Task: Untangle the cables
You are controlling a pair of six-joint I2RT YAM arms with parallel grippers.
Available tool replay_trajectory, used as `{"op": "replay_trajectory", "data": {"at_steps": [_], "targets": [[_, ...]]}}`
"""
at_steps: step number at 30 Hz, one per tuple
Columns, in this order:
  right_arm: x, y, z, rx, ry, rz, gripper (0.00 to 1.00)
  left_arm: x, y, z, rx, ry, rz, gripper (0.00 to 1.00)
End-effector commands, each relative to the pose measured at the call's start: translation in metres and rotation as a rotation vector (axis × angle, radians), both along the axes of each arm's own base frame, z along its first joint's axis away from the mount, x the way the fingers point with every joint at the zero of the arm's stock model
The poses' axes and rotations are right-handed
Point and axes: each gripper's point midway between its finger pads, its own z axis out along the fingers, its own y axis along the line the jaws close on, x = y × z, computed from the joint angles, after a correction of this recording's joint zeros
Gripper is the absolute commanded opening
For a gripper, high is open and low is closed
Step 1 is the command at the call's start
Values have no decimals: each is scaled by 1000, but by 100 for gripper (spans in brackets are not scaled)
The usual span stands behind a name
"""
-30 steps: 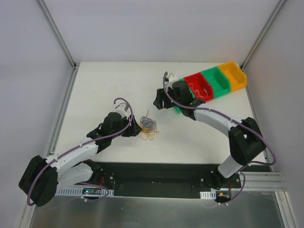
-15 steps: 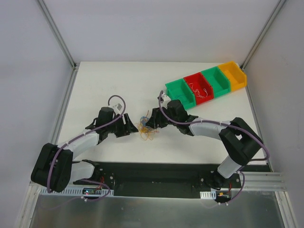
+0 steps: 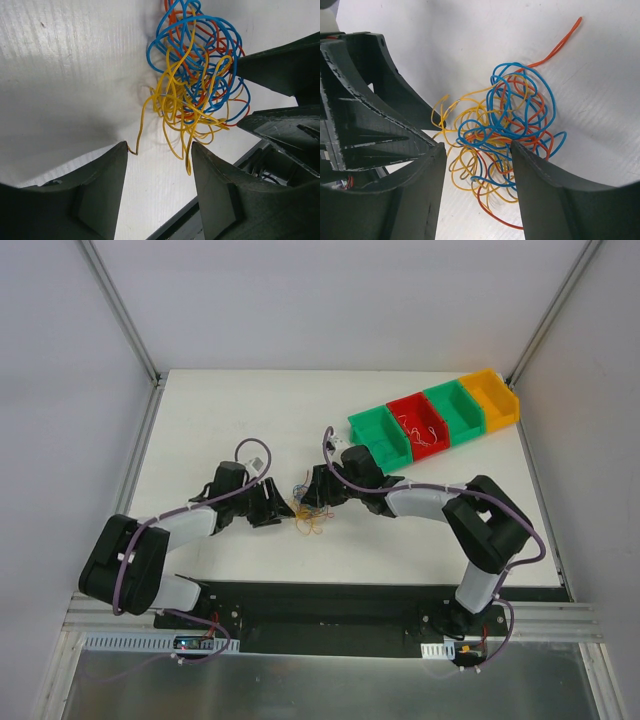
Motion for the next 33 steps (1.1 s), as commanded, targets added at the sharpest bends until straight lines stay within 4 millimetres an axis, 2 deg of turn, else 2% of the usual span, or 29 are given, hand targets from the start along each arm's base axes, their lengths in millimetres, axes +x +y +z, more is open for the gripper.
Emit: {"op": "replay_trajectory", "data": {"at_steps": [1, 7, 11, 15, 21, 24, 29, 31, 33], "targets": [[6, 8, 14, 17, -25, 1, 57, 14, 1, 21, -6, -79, 20, 54], [7, 11, 11, 14, -11, 7, 57, 13, 17, 34, 52, -166, 70, 50], [8, 12, 12, 15, -12, 5, 57, 20, 18, 37, 72, -155, 56, 44], [8, 10, 10, 7, -13, 4, 56, 23, 16, 24, 87, -94, 56, 41], [7, 11, 11, 6, -16, 7, 56, 25, 13, 16, 86, -52, 51, 39], [8, 11, 8, 0, -10, 5, 56, 27, 12, 15, 86, -51, 39, 30], [8, 13, 2, -34, -3, -2, 56, 30, 9, 30, 69, -122, 17, 0], [9, 14, 0, -60, -12, -8, 56, 29, 12, 44, 69, -169, 23, 0], [9, 15, -3, -91, -18, -14, 55, 26, 15, 69, 52, -248, 38, 0]]}}
